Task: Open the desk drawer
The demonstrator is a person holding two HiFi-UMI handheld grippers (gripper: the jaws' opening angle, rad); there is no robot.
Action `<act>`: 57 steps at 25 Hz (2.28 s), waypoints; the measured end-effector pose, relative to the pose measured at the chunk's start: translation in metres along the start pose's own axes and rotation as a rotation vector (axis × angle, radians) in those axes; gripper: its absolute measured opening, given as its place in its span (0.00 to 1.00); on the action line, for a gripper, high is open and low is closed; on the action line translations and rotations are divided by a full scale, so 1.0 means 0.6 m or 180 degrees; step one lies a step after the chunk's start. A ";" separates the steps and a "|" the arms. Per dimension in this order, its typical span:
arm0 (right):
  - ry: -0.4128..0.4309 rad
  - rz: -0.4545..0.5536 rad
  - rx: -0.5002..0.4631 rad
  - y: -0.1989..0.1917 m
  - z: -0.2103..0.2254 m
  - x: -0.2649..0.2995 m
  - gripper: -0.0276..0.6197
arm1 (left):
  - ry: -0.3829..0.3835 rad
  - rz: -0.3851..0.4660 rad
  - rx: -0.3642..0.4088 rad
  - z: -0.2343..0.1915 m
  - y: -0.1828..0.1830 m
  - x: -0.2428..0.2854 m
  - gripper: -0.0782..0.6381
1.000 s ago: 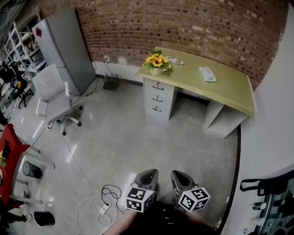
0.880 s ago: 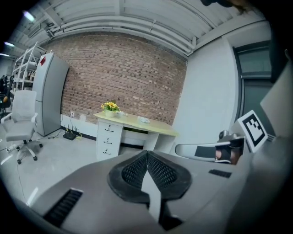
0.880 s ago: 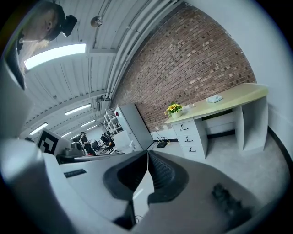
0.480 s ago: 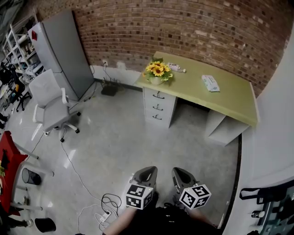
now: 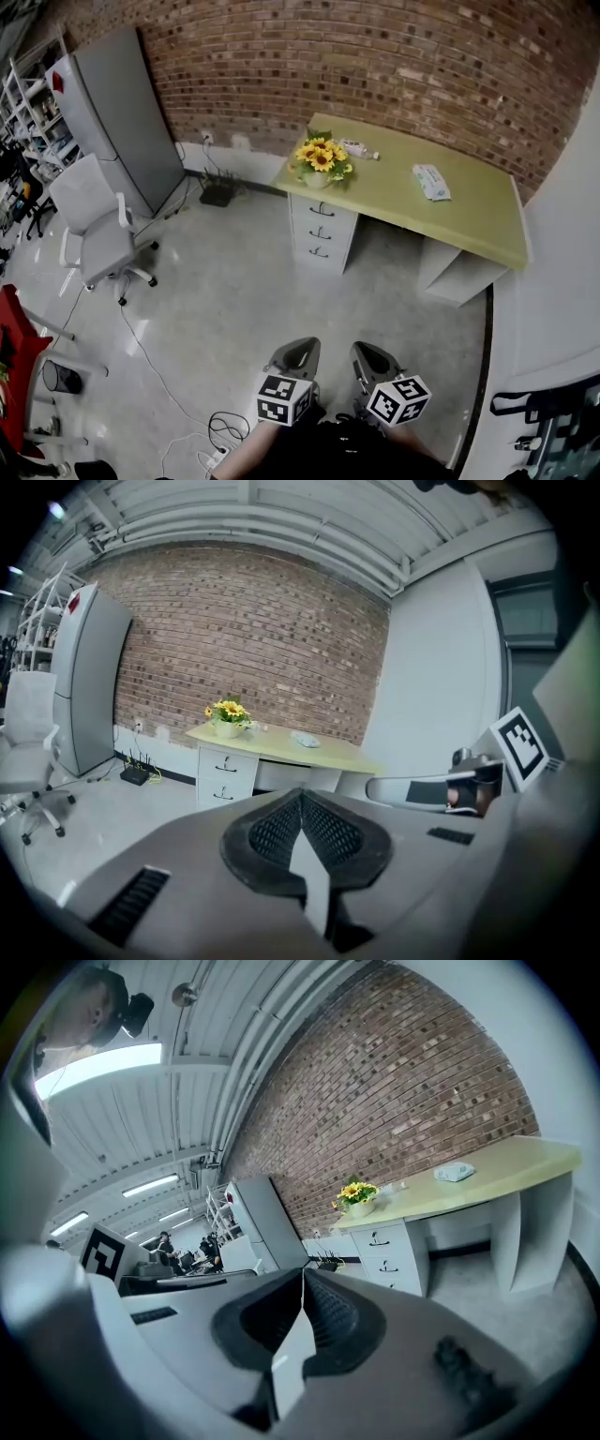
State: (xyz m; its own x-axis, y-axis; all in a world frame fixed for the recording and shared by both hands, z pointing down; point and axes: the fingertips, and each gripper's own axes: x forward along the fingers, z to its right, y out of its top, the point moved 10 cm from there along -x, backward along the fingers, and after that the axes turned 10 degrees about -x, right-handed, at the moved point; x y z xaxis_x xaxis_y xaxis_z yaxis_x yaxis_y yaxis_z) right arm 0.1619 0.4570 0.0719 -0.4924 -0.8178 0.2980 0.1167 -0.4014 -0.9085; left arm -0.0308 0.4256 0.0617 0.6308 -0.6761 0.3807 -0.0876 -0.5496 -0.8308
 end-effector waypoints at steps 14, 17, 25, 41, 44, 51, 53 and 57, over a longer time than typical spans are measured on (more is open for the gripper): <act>-0.0095 -0.0034 0.0354 0.004 0.020 0.100 0.06 | -0.0081 -0.0162 -0.0011 -0.082 0.029 0.058 0.12; -0.0077 0.0035 0.0411 0.005 0.017 0.119 0.06 | -0.0080 -0.0196 -0.0004 -0.099 0.033 0.063 0.12; -0.0083 0.0026 0.0420 0.008 0.001 0.141 0.06 | -0.0138 -0.0136 -0.0002 -0.118 0.048 0.066 0.12; -0.0070 0.0146 0.0367 0.018 0.013 0.162 0.06 | -0.0014 -0.0134 -0.0072 -0.146 0.042 0.067 0.12; -0.0045 0.0135 0.0339 0.025 0.018 0.179 0.06 | 0.0006 -0.0110 -0.0095 -0.157 0.052 0.079 0.12; -0.0044 0.0117 0.0284 0.047 0.057 0.219 0.06 | -0.0004 -0.0135 -0.0121 -0.175 0.078 0.131 0.12; -0.0062 0.0104 0.0259 0.057 0.073 0.231 0.06 | -0.0011 -0.0155 -0.0137 -0.181 0.087 0.146 0.12; -0.0091 0.0111 0.0243 0.078 0.101 0.260 0.06 | -0.0008 -0.0155 -0.0162 -0.194 0.108 0.182 0.12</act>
State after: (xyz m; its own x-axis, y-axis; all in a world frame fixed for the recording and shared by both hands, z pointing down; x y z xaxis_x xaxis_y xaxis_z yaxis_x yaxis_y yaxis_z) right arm 0.1431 0.2858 0.0937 -0.4623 -0.8427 0.2759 0.1992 -0.4019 -0.8938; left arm -0.0575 0.2588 0.0966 0.6373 -0.6467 0.4191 -0.0959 -0.6061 -0.7896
